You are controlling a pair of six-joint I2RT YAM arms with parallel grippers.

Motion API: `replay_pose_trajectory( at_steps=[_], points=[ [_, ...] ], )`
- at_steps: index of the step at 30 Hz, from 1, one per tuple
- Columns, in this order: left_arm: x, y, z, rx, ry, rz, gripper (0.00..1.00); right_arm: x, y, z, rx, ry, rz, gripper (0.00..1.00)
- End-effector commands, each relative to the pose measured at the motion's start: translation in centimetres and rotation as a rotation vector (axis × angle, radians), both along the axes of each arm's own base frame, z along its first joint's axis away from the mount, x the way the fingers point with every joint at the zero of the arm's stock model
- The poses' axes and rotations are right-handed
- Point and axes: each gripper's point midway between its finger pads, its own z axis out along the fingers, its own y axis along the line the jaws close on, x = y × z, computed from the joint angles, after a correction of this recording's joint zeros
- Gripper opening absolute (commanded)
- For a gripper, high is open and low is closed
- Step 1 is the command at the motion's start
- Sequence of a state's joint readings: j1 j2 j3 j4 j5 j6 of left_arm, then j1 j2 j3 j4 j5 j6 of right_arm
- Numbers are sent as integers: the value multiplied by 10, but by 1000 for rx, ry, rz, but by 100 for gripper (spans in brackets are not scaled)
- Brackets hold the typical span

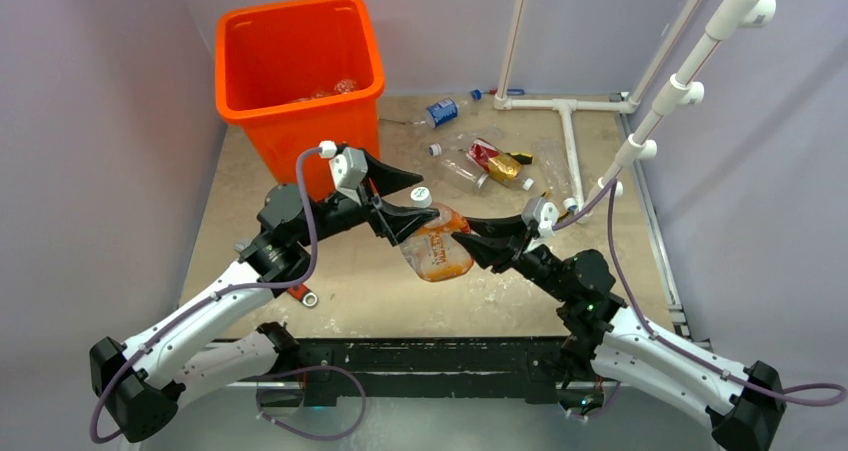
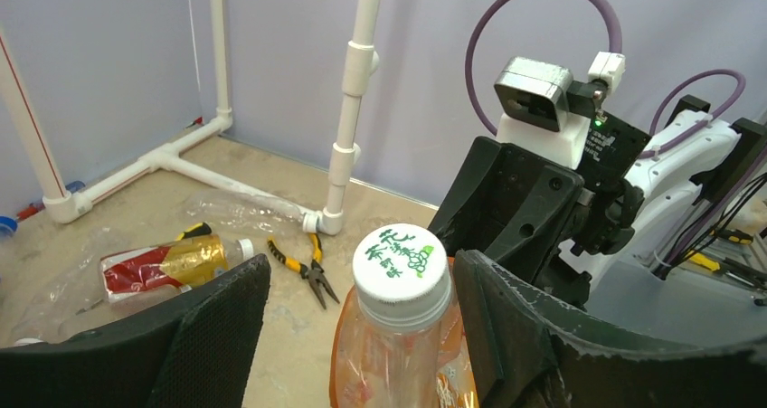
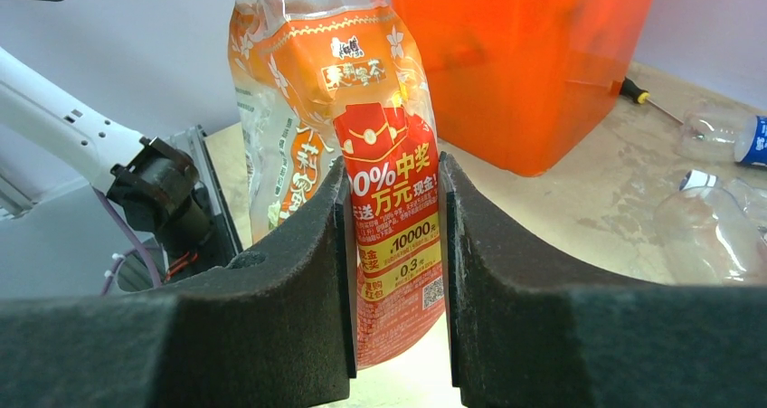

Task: Put the plastic bottles in the bin
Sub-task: Pick up the plastic bottle at the center of the board.

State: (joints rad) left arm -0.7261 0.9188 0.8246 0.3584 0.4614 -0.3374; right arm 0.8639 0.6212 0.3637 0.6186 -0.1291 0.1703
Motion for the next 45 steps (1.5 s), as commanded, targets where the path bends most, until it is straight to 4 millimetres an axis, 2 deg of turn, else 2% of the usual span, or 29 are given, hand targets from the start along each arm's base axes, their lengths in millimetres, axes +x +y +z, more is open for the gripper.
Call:
replay_pose_trajectory(
  at_steps=[1,4,10,15,18,20,22,23,25,26,32,33,35,40,41,44,45],
  points=[
    [-4,-1,20,-26,-42,-35,70,-8,1,19,38,-68,27,0],
    [-7,-3,21,-30,-47,-54,63,-8,3,16,32,-64,33,0],
    [-10,-3,22,-36,-48,-68,55,-6,7,11,13,-49,39,0],
    [-12,-4,21,-33,-51,-80,35,-6,8,12,16,-49,37,0],
    [-12,-4,21,-32,-50,-80,31,-5,7,12,17,-48,34,0],
    [-12,-4,20,-30,-46,-81,34,-5,6,12,19,-47,30,0],
    [-11,-5,19,-26,-39,-82,50,-5,5,14,28,-50,25,0],
    [-11,-6,19,-24,-35,-84,55,-5,3,15,34,-52,21,0],
    [-10,-7,18,-20,-29,-84,58,-5,2,17,42,-56,15,0],
    [-10,-7,17,-19,-27,-86,56,-6,1,18,47,-57,13,0],
    [-12,-8,16,-15,-33,-101,33,-6,-1,19,58,-56,7,0],
    [-12,-9,17,-15,-34,-103,26,-6,-2,19,58,-56,6,0],
    [-13,-9,17,-14,-37,-107,2,-6,-1,19,58,-53,6,0],
    [-13,-9,16,-14,-35,-110,0,-2,0,18,57,-8,-3,2],
    [-13,-8,16,-17,-36,-107,0,0,0,16,55,13,-6,10],
    [-12,-5,18,-26,-42,-85,0,1,3,18,39,68,4,49],
    [-10,-4,18,-29,-42,-74,0,1,3,19,37,86,6,74]
  ],
)
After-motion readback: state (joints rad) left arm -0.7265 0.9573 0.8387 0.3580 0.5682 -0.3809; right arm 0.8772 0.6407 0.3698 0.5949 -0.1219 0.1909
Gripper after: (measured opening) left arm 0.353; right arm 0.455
